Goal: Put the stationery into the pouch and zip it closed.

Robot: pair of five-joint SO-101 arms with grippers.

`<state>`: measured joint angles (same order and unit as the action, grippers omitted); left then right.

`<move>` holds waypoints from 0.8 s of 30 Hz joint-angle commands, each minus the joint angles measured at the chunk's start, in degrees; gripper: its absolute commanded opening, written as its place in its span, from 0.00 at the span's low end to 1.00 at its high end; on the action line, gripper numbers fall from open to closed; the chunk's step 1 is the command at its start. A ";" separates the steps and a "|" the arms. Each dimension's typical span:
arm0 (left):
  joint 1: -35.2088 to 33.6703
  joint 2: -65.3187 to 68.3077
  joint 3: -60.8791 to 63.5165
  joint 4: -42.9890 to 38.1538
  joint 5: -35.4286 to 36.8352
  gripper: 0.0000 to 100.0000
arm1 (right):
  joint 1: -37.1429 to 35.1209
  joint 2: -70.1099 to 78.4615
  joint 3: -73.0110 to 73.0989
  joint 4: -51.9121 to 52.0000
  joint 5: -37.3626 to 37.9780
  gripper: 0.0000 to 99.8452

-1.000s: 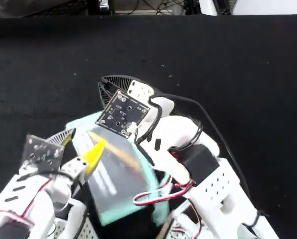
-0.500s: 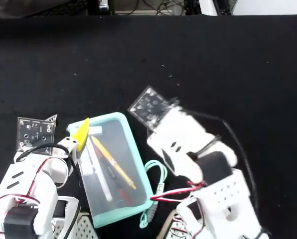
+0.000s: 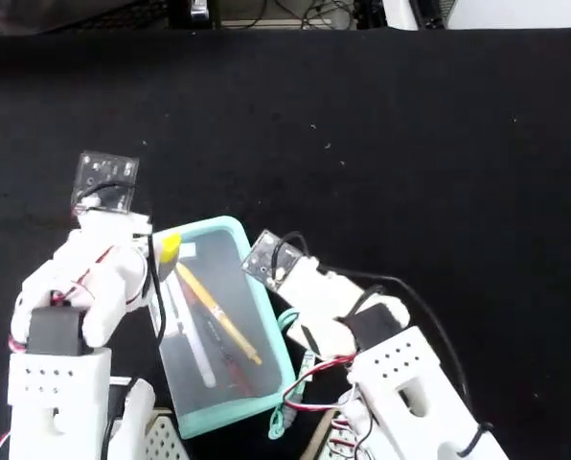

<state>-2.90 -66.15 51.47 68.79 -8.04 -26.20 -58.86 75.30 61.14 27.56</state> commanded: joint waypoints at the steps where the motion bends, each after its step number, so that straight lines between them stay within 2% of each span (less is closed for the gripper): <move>1: -0.40 0.97 -3.38 -0.79 -0.09 0.25 | -0.44 -0.66 2.68 -4.04 0.18 0.18; 7: -0.40 -0.88 -3.21 -0.70 -0.09 0.25 | -0.53 -0.66 7.78 -7.82 0.18 0.18; 9: -0.40 -1.32 -3.21 -0.70 -0.09 0.25 | -0.53 -0.66 7.78 -7.82 0.18 0.13; 11: -0.40 -1.49 -3.21 -0.62 -0.09 0.25 | -0.53 -0.66 7.78 -7.91 0.62 0.02; 15: -0.40 -1.67 -3.21 -0.62 -0.09 0.25 | -0.18 -0.75 7.52 -6.95 5.36 0.01; 18: -0.48 -1.67 -2.42 -1.05 -0.09 0.25 | 0.00 -1.01 3.74 -6.68 5.36 0.01; 24: -0.48 -1.67 -1.63 -1.14 -0.09 0.25 | 6.42 -0.75 -13.85 -6.59 1.76 0.01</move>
<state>-2.90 -66.95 51.12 68.79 -8.04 -22.86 -59.03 72.04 54.29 31.43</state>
